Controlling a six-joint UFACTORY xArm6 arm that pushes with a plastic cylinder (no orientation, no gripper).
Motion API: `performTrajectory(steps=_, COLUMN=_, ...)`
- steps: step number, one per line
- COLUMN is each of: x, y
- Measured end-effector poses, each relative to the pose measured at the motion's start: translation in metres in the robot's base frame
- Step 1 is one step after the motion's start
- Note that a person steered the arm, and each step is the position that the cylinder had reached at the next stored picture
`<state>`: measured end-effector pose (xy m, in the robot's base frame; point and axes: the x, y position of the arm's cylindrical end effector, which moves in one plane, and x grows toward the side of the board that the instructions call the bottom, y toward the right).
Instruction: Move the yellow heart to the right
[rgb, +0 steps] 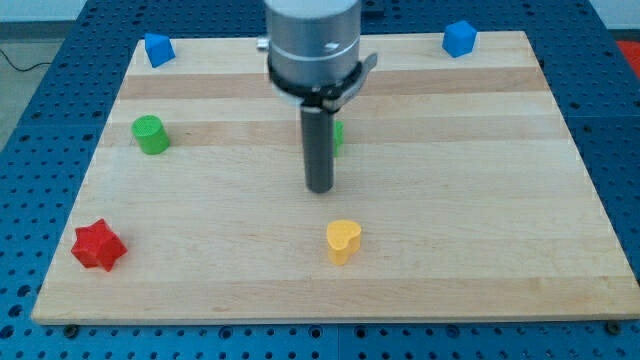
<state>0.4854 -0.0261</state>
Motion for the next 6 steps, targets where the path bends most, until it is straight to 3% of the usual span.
performTrajectory(steps=3, x=0.069, y=-0.065)
performTrajectory(steps=4, x=0.077, y=-0.034)
performTrajectory(steps=6, x=0.056, y=0.114)
